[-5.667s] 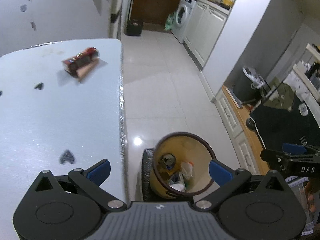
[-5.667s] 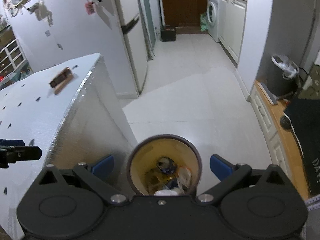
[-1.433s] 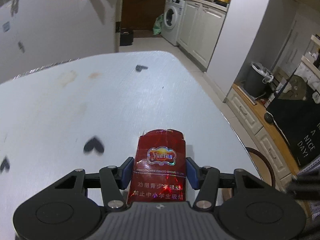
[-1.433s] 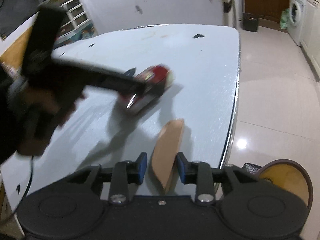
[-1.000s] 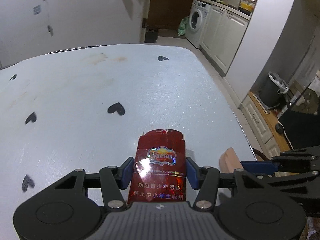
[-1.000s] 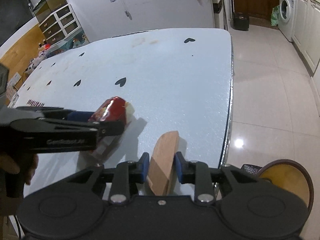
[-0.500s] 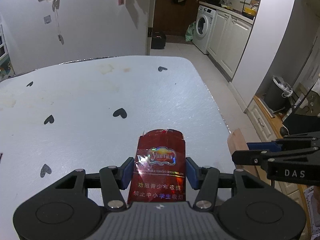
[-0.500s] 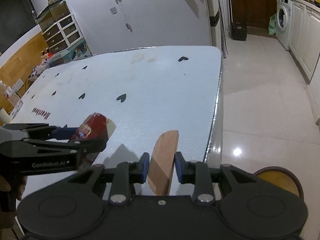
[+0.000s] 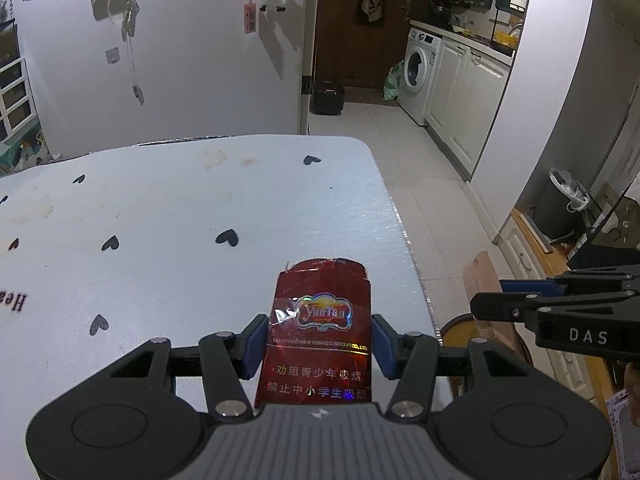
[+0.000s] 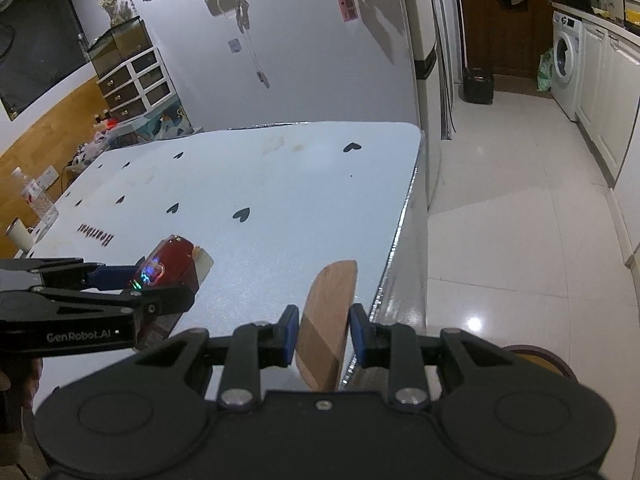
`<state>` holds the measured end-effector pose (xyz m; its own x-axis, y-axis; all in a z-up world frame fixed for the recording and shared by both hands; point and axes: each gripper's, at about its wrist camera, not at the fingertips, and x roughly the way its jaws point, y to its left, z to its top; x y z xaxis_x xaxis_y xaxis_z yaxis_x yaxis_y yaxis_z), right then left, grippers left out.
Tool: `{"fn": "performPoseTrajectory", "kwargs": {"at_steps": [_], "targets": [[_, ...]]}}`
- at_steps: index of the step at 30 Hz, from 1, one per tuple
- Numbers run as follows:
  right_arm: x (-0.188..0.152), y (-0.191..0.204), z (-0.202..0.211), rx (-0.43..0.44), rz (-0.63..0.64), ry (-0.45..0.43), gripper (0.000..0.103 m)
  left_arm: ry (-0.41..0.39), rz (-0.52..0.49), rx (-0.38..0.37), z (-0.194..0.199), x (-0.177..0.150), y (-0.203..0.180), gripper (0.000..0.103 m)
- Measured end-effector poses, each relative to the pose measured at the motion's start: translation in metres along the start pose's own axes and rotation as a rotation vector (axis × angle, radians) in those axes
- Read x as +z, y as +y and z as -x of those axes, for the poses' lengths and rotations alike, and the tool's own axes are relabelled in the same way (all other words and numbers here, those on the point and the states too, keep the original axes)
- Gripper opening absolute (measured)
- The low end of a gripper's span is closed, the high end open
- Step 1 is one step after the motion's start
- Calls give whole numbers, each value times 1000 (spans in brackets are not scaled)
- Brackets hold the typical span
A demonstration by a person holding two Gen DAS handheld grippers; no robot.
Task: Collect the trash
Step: 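Carry the red box and cardboard wedge with both tools over the bin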
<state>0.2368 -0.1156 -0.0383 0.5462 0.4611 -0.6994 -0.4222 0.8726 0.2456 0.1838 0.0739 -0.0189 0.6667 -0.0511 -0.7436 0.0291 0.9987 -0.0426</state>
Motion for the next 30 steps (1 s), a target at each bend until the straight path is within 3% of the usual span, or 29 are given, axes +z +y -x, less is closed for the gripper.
{"fn": "performPoseTrajectory", "kwargs": {"at_steps": [6,18,30], "targets": [[-4,-28,20,3,-5,-18,28,-13,-5,4,4,4,-34,54],[-19,-124,57,-41,-63,-23,28,7,-30,-50,-22,14,-124,54],[-48,-215,59,-122,-174,44,28,126,-49,-163,-87,10,-200,54]]}}
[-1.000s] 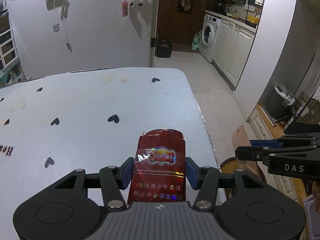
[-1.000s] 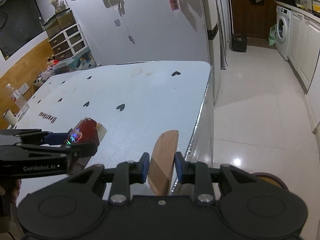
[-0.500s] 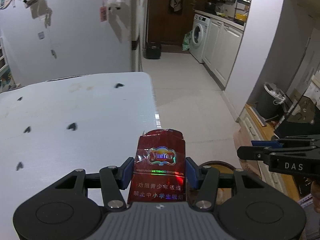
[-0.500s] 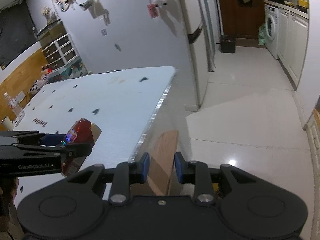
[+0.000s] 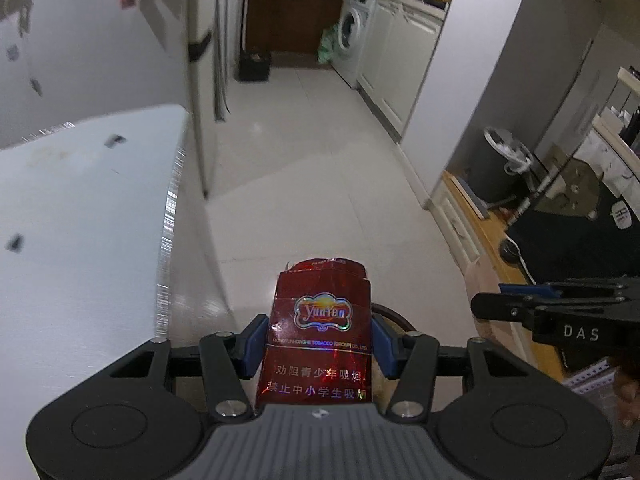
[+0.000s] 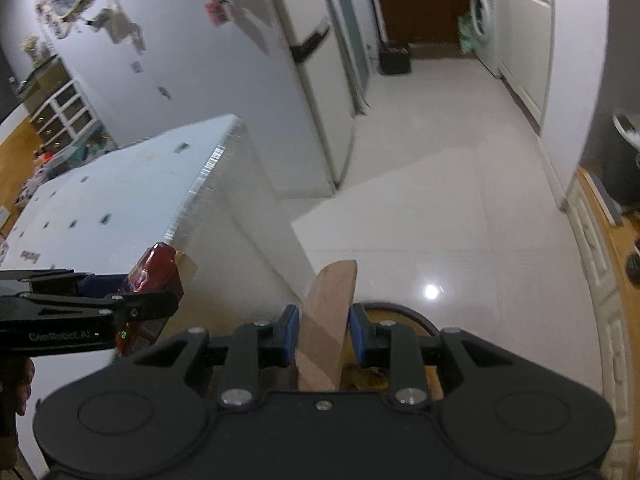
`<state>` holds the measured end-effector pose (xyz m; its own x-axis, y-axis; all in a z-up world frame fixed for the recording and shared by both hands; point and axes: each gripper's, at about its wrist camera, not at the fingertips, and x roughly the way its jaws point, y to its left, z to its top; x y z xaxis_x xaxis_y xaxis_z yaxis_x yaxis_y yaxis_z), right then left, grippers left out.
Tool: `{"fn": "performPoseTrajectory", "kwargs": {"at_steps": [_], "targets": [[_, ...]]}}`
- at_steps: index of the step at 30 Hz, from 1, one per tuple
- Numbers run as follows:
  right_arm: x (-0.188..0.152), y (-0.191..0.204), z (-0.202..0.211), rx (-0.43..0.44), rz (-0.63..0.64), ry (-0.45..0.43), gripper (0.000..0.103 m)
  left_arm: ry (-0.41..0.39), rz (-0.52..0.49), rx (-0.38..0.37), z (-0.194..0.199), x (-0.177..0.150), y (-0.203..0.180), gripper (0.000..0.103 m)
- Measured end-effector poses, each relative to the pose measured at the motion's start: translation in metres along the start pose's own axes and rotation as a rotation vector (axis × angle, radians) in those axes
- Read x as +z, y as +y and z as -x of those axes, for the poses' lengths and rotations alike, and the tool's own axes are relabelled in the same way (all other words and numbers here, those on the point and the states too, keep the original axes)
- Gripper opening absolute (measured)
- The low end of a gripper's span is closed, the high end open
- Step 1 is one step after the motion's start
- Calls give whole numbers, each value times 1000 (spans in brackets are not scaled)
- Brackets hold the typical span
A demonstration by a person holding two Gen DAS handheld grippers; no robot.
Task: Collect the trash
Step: 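Carry the red box and cardboard wedge with both tools over the bin, then open the left tool to drop the red box while the right tool drops the wedge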
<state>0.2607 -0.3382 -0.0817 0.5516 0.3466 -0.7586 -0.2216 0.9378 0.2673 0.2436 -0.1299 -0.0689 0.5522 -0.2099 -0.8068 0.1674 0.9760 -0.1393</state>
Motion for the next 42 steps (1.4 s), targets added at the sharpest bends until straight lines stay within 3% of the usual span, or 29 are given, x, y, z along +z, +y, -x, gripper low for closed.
{"fn": "performPoseTrajectory", "kwargs": {"at_steps": [9,17,23,31,32,34,36,40,42], "targets": [[-18,-48,-41,-36,-96,101,28,147,57,-57,-73,-4,-16,55],[-26,-71,-103,-42,-138,212,25,264,106,-45,-123,-15,-13,55],[-30,-82,-140,-53,-139,263,25,312,132,-26,-151,-25,-9,55],[-42,-97,-142,-53,-158,291,25,319,156,-62,-183,-31,-20,56],[-43,-99,-142,-54,-163,294,25,317,154,-70,-187,-32,-21,58],[-48,-104,-142,-54,-172,301,25,328,150,-74,-197,-33,-23,80],[-53,-109,-141,-58,-178,304,25,352,136,-88,-204,-35,-27,92],[-58,-119,-137,-68,-202,306,25,388,105,-92,-209,-45,-28,103],[-60,-122,-136,-68,-211,307,25,399,112,-90,-209,-49,-28,103]]}}
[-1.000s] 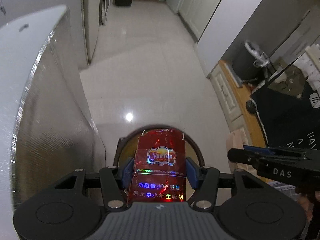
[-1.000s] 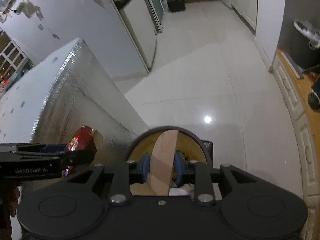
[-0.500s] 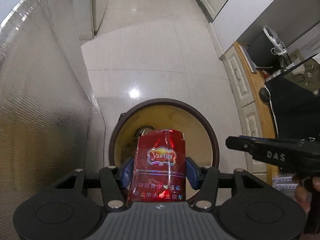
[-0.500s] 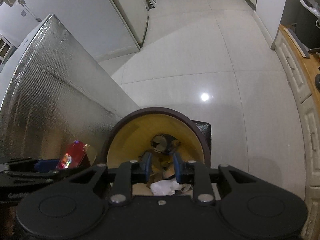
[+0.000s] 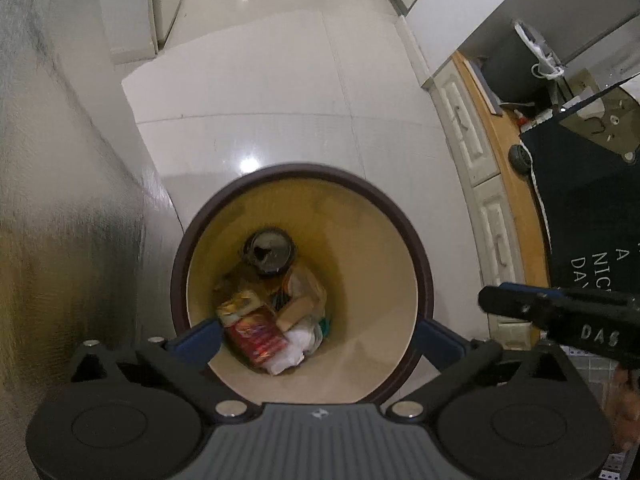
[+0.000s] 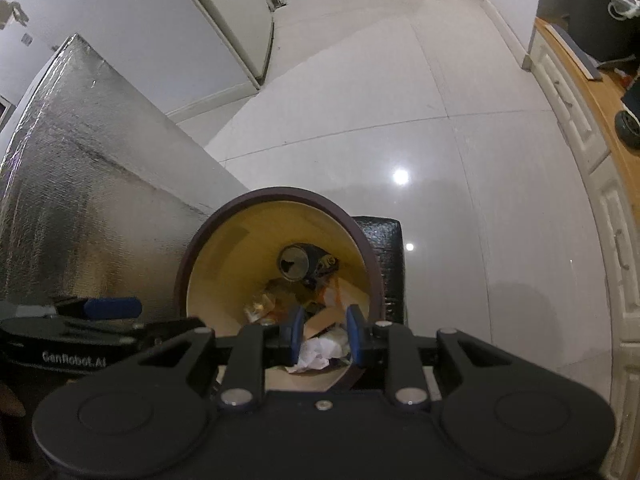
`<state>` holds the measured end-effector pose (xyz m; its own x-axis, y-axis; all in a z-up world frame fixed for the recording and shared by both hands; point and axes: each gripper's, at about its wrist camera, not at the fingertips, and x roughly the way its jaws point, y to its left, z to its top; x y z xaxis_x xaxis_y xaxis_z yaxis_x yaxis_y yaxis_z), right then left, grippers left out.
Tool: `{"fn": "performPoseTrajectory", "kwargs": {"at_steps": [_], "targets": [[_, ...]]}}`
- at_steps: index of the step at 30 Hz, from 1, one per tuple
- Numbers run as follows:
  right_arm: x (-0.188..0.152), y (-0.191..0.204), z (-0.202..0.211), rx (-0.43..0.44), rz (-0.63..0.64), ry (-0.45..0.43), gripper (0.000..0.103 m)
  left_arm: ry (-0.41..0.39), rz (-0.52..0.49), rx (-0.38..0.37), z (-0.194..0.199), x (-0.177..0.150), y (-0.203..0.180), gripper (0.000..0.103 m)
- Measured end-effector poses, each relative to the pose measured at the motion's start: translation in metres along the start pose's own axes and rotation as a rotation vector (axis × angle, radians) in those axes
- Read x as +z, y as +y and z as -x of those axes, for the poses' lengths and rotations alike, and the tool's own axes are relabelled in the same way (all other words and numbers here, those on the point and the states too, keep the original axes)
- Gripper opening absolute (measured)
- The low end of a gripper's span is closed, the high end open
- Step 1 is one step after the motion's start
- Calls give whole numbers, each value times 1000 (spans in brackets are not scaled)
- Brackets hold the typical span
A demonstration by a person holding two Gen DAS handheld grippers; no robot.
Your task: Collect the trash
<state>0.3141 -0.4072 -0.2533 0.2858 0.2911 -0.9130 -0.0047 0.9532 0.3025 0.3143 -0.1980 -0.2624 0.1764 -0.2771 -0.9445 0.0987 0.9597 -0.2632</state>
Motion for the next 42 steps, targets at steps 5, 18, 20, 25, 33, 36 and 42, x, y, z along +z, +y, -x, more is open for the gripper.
{"fn": "performPoseTrajectory", "kwargs": {"at_steps": [5,18,20,25,33,36,42], "targets": [[-2,0,2,12,-4,-1,26,19,-1,15,1,-10,3,103],[1,17,30,27,71,-56,63,-31,14,79,43,-23,5,103],[2,21,40,28,82,-66,72,-41,15,85,51,-24,4,103],[1,31,60,6,113,-91,85,-70,-3,120,74,-27,1,103],[-5,44,92,-22,125,-145,103,-129,-10,124,114,-35,-1,103],[-9,50,106,-33,125,-170,103,-147,-15,129,131,-39,-2,103],[-18,66,135,-30,124,-215,103,-203,-28,136,168,-49,-3,103]]}}
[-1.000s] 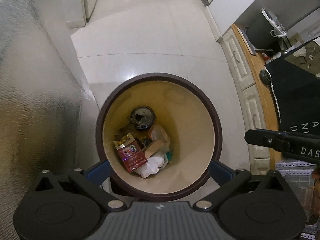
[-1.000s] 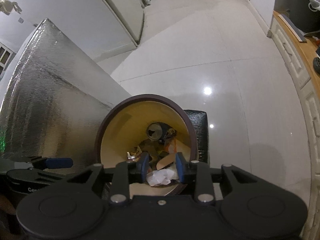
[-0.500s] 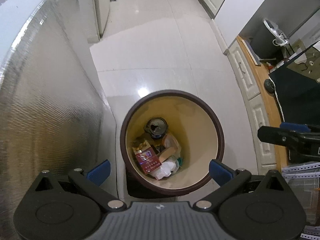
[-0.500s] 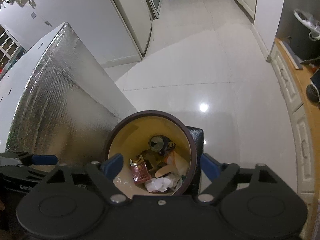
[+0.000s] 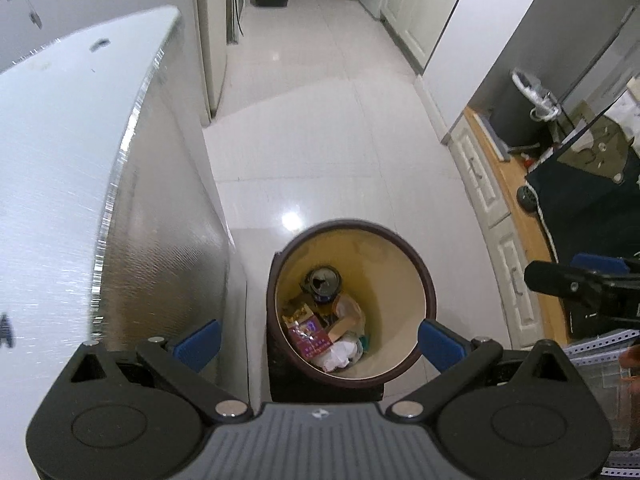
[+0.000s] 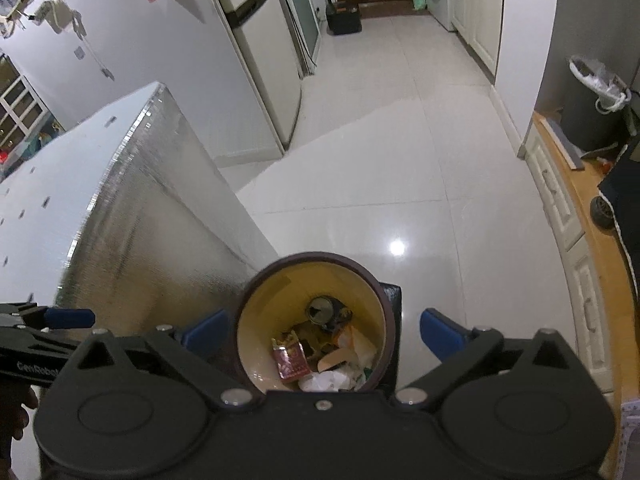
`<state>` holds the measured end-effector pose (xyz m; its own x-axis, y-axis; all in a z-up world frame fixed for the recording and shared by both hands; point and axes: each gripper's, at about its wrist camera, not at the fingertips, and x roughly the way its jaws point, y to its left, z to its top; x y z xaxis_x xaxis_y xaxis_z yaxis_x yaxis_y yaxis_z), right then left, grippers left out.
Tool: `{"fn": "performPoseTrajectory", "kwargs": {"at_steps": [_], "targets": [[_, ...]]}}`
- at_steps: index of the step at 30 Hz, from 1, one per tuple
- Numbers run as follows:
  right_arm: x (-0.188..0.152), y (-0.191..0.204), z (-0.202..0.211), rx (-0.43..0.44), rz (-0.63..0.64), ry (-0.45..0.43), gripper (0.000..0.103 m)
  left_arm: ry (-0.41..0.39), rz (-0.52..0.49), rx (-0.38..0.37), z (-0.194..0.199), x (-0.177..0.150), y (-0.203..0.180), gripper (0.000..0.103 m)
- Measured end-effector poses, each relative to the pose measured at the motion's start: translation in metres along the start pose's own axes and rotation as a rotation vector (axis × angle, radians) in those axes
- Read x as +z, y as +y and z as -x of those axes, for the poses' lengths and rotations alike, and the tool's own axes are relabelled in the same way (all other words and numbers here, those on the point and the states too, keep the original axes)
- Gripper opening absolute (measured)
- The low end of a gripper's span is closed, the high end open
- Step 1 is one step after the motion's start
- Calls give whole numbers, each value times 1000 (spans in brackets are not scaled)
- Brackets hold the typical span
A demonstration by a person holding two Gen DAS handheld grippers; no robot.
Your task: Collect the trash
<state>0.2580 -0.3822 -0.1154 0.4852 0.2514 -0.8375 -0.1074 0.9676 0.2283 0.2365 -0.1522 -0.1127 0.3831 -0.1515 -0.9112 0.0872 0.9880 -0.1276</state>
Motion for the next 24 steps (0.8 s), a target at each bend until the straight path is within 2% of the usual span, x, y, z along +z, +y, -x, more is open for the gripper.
{"fn": "performPoseTrajectory", "kwargs": {"at_steps": [4,11,24], "targets": [[-5,12,21,-9,4,-34,103,-52,1,-25,29,-6,6,103],[-18,39,60,-21,2,-96,103,-113,0,-13,73,-21,17,103],[-65,86,118,-49,-24,-199,103,-262,-21,-30,141,-67,45,103]]}}
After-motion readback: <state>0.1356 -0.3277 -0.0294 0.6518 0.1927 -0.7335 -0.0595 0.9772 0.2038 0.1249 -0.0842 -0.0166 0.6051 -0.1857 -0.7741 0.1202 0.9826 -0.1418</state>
